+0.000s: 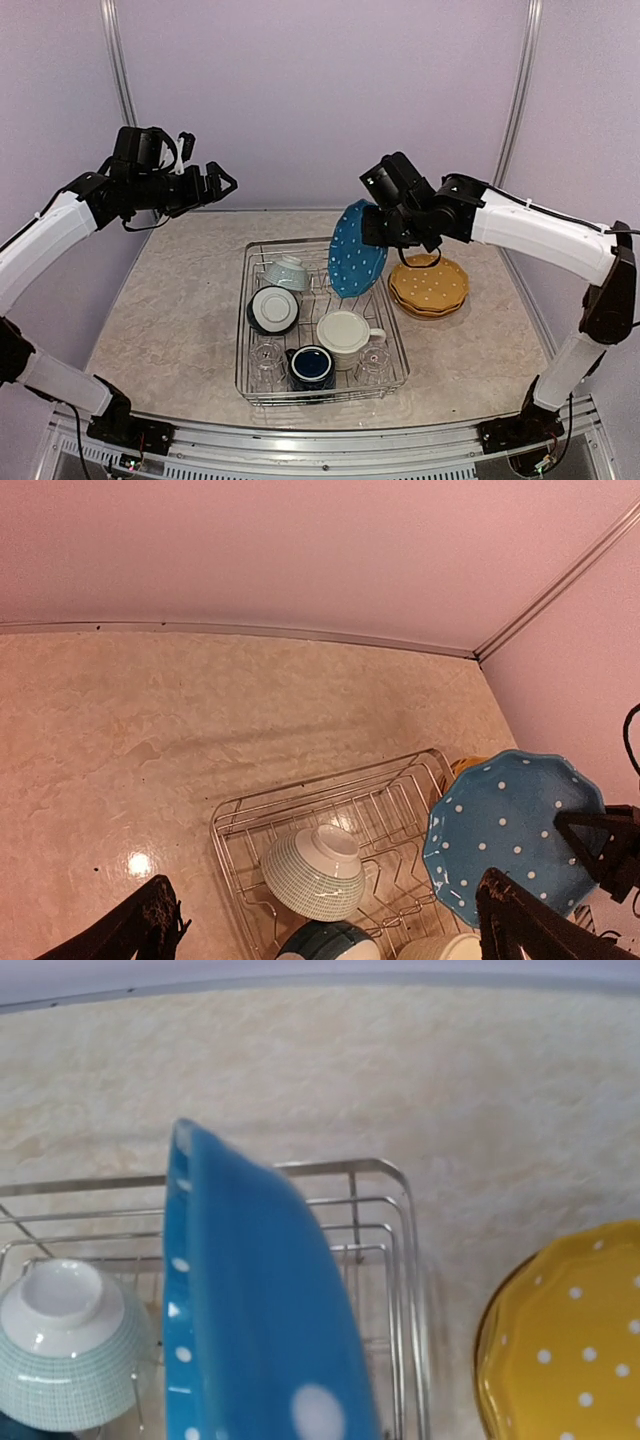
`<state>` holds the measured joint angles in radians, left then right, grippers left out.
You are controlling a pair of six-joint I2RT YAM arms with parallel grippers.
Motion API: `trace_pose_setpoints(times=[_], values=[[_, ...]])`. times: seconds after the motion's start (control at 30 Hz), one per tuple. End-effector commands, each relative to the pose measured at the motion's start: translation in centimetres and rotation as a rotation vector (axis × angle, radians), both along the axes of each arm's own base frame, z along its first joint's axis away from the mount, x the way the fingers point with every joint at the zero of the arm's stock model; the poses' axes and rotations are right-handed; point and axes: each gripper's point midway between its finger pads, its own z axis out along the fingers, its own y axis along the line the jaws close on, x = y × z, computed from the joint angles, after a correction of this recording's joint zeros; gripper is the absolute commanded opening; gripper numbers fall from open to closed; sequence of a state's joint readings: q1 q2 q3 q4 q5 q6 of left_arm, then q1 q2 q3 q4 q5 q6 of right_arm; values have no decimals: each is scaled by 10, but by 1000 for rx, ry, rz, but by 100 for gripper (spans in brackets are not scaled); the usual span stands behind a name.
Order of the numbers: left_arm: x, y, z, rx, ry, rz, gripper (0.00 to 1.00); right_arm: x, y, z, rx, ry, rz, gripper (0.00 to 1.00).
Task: Unload the mixed dishes from the dish rack
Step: Grab the plate from the dish rack, then place the plate with another plate.
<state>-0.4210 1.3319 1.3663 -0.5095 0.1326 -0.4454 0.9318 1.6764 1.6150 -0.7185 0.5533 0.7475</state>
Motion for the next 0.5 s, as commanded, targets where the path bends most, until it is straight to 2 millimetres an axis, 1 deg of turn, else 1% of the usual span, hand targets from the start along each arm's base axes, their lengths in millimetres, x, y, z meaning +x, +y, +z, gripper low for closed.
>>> trace_pose_setpoints(times=[0.0, 0.07, 0.1, 0.17, 0.27, 0.37, 0.47], values=[[3, -1, 0, -5, 11, -4, 99, 14, -13, 73, 396, -122, 97, 0], [3, -2, -1, -6, 17, -7, 99, 18, -36, 73, 464, -115, 99, 0], [4, -1, -2, -5, 18, -7, 99, 16, -49, 73, 490, -117, 102, 0], [4, -1, -2, -5, 20, -5, 99, 14, -64, 77, 574, -133, 143, 0], [4, -2, -3, -6, 24, -8, 99, 11, -100, 78, 629, -158, 98, 0], [4, -3, -4, -9, 29, -13, 99, 13, -141, 70, 622, -165, 2, 0], [4, -4, -4, -11, 34, -16, 99, 16, -172, 51, 634, -135, -61, 0]])
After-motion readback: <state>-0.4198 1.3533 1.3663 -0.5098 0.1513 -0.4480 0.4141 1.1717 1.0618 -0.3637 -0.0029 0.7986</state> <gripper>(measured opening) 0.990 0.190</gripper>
